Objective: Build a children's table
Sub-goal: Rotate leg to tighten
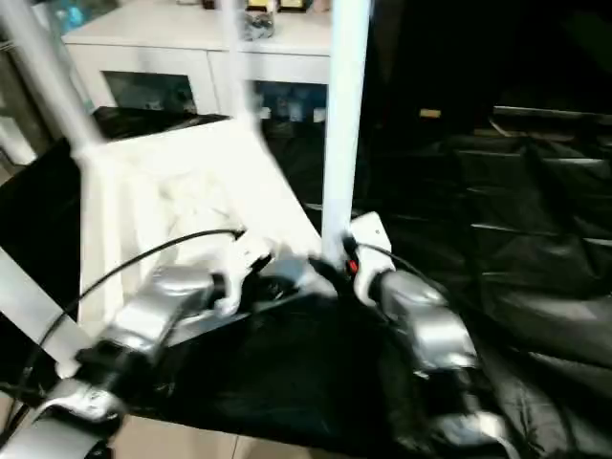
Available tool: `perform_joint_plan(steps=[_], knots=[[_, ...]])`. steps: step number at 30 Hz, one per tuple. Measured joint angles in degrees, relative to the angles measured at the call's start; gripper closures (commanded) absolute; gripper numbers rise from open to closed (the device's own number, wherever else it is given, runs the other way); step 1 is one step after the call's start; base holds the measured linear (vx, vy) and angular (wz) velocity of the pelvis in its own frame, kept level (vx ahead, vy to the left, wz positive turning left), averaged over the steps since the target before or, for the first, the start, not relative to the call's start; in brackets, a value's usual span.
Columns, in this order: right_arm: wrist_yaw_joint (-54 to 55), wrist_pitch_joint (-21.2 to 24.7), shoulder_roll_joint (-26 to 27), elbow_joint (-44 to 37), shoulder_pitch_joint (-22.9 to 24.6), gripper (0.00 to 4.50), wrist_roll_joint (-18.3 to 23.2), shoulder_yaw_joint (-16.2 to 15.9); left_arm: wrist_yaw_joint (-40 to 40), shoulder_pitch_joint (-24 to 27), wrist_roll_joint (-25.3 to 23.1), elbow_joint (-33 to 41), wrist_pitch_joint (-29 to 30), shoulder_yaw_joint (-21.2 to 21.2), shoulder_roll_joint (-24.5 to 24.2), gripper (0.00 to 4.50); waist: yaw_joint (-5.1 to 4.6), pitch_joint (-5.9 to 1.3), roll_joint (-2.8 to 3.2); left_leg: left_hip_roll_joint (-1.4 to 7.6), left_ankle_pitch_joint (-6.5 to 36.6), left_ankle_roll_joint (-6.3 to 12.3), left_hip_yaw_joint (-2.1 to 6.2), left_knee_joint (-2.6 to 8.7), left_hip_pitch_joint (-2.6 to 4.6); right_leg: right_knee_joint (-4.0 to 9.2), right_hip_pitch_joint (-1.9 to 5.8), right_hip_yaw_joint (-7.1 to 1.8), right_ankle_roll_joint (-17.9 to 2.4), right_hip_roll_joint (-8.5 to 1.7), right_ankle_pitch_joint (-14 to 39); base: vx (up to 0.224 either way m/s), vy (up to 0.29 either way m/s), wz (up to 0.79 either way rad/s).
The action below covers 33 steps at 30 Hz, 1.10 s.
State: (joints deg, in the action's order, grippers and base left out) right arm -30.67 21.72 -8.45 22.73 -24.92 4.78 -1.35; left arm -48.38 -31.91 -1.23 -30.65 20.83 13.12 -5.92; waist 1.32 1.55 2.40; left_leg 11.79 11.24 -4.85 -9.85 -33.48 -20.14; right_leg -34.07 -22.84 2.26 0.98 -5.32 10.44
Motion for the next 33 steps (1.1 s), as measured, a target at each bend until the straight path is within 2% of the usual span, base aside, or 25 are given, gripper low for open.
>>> perform_joint_plan(steps=[2, 5, 8, 11, 16, 23, 29, 33], knots=[[0.19, 0.1, 0.95, 0.36, -0.24, 1.22, -0.06, 0.91, 0.21, -0.21, -0.28, -0.36, -0.18, -0.41, 0.3, 4.5, 0.1, -0.01, 0.01, 0.02, 0.0, 0.0, 0.0, 0.03, -0.02, 0.0, 0.01, 0.03, 0.0, 0.03, -0.01, 0.0, 0.0, 0.0], [-0.37, 0.13, 0.91, -0.36, 0.11, 0.84, 0.02, 0.95, -0.59, -0.2, -0.56, -0.45, -1.03, -0.32, 0.11, 4.5, 0.16, -0.04, 0.05, 0.02, 0.0, 0.0, 0.0, 0.08, -0.03, 0.0, -0.01, 0.03, 0.01, 0.03, -0.02, 0.0, 0.0, 0.0], [-5.25, 0.45, -0.5, -3.48, 2.5, 0.59, 1.98, 0.91, -3.8, 0.27, -0.31, 0.31, -1.8, 0.02, -1.49, 4.5, 0.41, -0.01, 0.06, 0.02, 0.0, -0.01, -0.03, 0.29, -0.05, 0.0, -0.07, 0.04, -0.01, 0.03, -0.03, 0.0, 0.0, 0.0], [-11.7, 0.32, -5.32, -5.4, 3.07, 0.36, 2.09, -2.74, -6.86, 0.66, 0.58, 0.91, -2.48, 0.25, -3.26, 4.5, 0.51, 0.01, 0.16, 0.03, 0.0, -0.02, -0.04, 0.38, -0.14, 0.01, -0.14, 0.07, -0.24, 0.04, -0.17, 0.0, 0.0, 0.0], [-22.2, 0.95, -10.6, -8.34, 3.71, 0.36, 2.49, -5.92, -13.34, 2.26, 1.53, 2.88, -5.0, 0.82, -7.16, 4.5, 0.54, 0.01, 0.28, 0.03, 0.0, -0.01, -0.06, 0.48, -0.32, 0.1, -0.26, 0.12, -0.2, 0.04, -0.12, 0.0, 0.0, 0.0], [-34.34, 2.65, -14.75, -10.72, 4.32, 0.36, 6.84, -9.09, -22.51, 5.07, 3.58, 7.11, -6.27, 2.9, -11.31, 4.5, 1.26, 0.1, 0.27, 0.05, -0.02, 0.04, -0.11, 0.45, -0.36, 0.07, -0.33, 0.15, -0.24, 0.03, -0.07, 0.0, 0.0, 0.0], [-38.2, 4.4, -16.45, -11.34, 4.23, 0.9, 7.56, -9.94, -24.9, 5.58, 3.82, 7.95, -6.05, 3.46, -11.89, 4.5, 2.05, 0.17, 0.34, 0.05, -0.02, 0.02, -0.11, 0.34, -0.29, 0.02, -0.35, 0.11, -0.25, 0.02, -0.08, 0.0, 0.0, 0.0], [-39.36, 4.89, -17.16, -11.38, 3.91, 1.19, 7.6, -10.72, -25.76, 6.27, 3.85, 8.94, -5.83, 3.6, -12.32, 4.5, 2.16, 0.17, 0.34, 0.05, -0.02, 0.02, -0.11, 0.35, -0.3, 0.02, -0.35, 0.12, -0.25, 0.02, -0.08, 0.0, 0.0, 0.0]])
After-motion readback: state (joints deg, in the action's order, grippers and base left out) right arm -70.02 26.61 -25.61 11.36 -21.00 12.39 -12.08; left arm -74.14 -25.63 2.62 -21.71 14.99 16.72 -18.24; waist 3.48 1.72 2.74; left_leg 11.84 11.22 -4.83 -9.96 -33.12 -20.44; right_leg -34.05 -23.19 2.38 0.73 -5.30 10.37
